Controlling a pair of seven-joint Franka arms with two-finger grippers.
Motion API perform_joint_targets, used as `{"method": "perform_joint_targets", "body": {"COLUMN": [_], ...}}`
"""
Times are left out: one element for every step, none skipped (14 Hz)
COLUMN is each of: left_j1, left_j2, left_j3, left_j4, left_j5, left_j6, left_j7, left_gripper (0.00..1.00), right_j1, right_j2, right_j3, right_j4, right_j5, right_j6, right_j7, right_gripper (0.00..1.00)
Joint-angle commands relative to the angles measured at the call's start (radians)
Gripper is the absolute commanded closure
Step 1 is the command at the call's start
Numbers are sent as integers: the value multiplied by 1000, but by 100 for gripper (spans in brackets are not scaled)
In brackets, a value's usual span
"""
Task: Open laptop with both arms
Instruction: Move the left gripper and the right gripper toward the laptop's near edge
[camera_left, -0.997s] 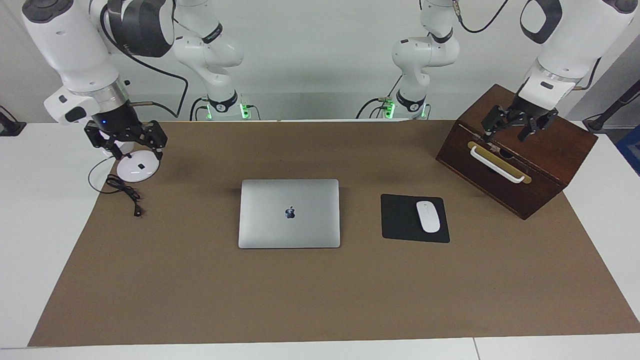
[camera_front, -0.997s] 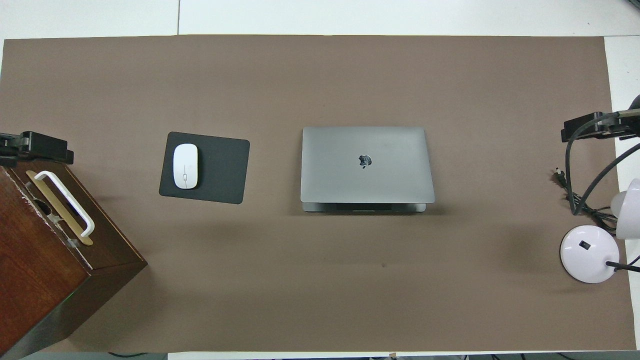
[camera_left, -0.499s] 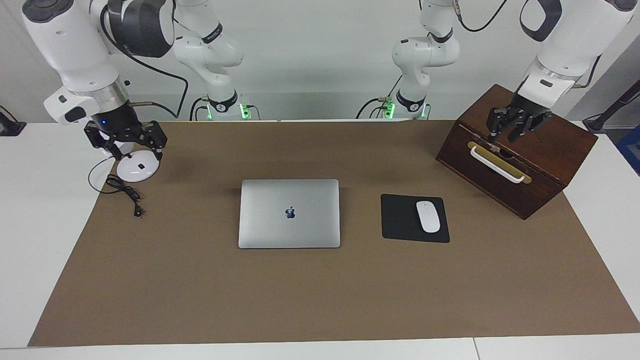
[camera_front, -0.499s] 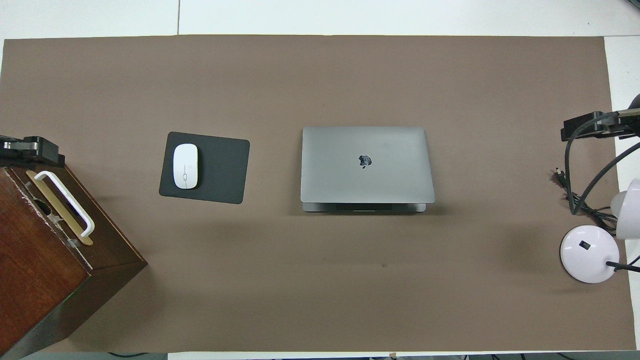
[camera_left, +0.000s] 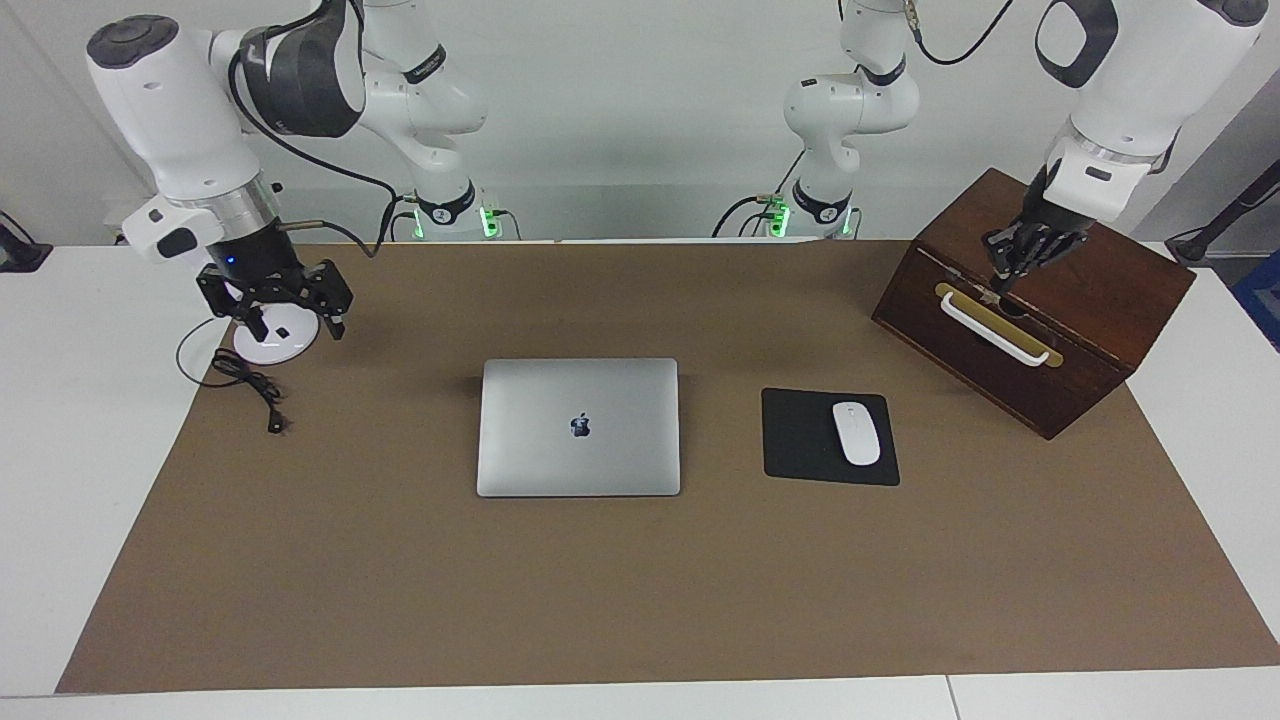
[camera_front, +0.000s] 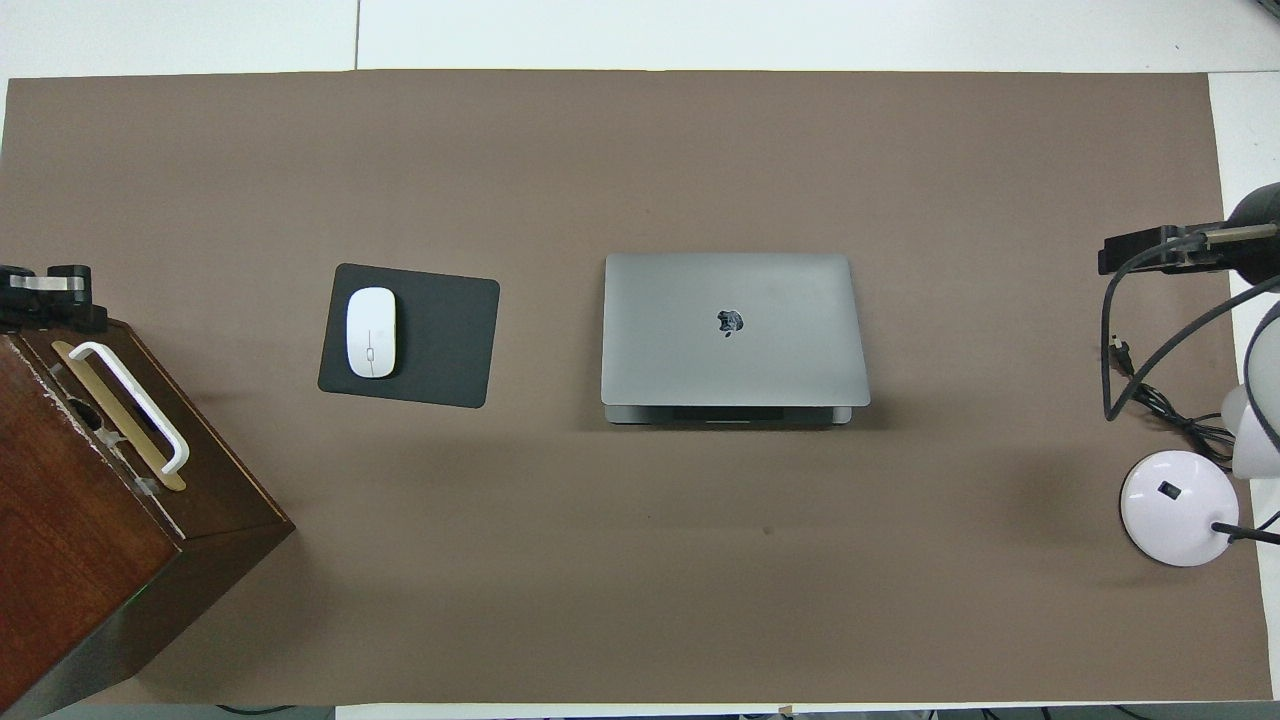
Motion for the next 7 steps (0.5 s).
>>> {"method": "perform_joint_targets", "body": {"left_j1": [-7,-9,-28,-38,-42,-51,-58], "left_j2": [-66,-80,-97,-111,-127,-143,-161], "left_j3": [0,0,0,0,0,0,0], "left_j4": [-124,-157,-193,-231,-269,-308,-346], "left_j5": [-9,-9,-9,-9,-11,-11,-11], "left_j6": [92,123,159,205,248,287,319], "left_j7": [-10,-7,0,0,0,0,5], "left_gripper": [100,100,100,100,100,100,100], "right_j1": [-18,-15,-12,-9,-7,-6,-3], "right_j2": [-131,-160,-194,-235,-272,-306,-339], "right_j3": [10,10,10,10,10,10,10], "right_j4": [-217,-255,-292,-344,-398,-447,-496], "right_j5": [55,64,66,83,103,118,159], "right_j6": [163,188,203,237,274,307,341], "right_j7": [-35,-36,-36,-36,-36,-41,-56], "right_gripper": [0,0,0,0,0,0,0]}}
